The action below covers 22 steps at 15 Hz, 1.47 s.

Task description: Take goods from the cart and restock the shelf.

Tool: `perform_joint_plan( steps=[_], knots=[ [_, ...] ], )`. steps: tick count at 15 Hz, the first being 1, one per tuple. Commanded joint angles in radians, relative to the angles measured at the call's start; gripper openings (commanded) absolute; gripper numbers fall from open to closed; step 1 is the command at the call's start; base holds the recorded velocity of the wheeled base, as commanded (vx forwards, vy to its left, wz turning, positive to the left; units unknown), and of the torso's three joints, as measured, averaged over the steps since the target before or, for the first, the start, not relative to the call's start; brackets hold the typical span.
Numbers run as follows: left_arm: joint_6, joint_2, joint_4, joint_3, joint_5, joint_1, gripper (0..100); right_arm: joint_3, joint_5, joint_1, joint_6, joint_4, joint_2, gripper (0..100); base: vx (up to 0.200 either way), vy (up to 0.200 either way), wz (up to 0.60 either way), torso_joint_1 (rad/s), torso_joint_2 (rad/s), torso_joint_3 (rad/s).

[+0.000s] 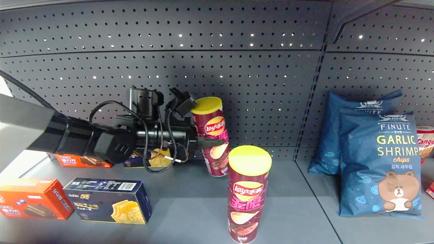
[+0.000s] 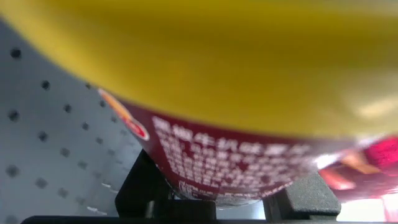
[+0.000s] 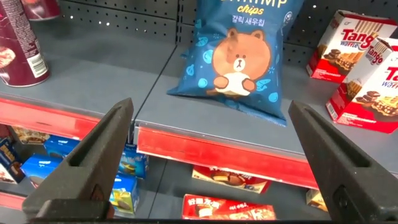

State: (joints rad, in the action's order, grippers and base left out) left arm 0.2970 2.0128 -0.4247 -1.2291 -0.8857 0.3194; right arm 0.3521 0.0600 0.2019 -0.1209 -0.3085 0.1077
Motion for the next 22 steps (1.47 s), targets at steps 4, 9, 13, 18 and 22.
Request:
perform_joint_plan(
  steps=[4, 9, 13, 18, 22],
  knots=[
    [0.010, 0.057, 0.001, -0.029, 0.001, -0.003, 0, -0.012, -0.002, 0.001, 0.000, 0.002, 0.004, 100, 0.000, 0.000, 0.00, 0.000, 0.00, 0.000],
    [0.010, 0.112, 0.006, -0.093, 0.001, 0.004, 0, -0.015, -0.003, 0.001, 0.000, 0.000, 0.004, 100, 0.000, 0.000, 0.00, 0.000, 0.00, 0.000],
    [0.011, 0.129, 0.006, -0.096, 0.001, 0.006, 0, -0.027, -0.005, 0.002, 0.000, 0.003, 0.004, 100, 0.000, 0.000, 0.00, 0.000, 0.00, 0.000],
    [0.011, 0.155, 0.006, -0.119, 0.001, 0.010, 0, -0.041, -0.005, 0.004, 0.000, 0.006, 0.004, 100, 0.000, 0.000, 0.00, 0.000, 0.00, 0.000],
    [0.011, 0.172, 0.006, -0.135, 0.002, 0.021, 0, -0.042, -0.005, 0.004, 0.000, 0.006, 0.004, 100, 0.000, 0.000, 0.00, 0.000, 0.00, 0.000]
  ],
)
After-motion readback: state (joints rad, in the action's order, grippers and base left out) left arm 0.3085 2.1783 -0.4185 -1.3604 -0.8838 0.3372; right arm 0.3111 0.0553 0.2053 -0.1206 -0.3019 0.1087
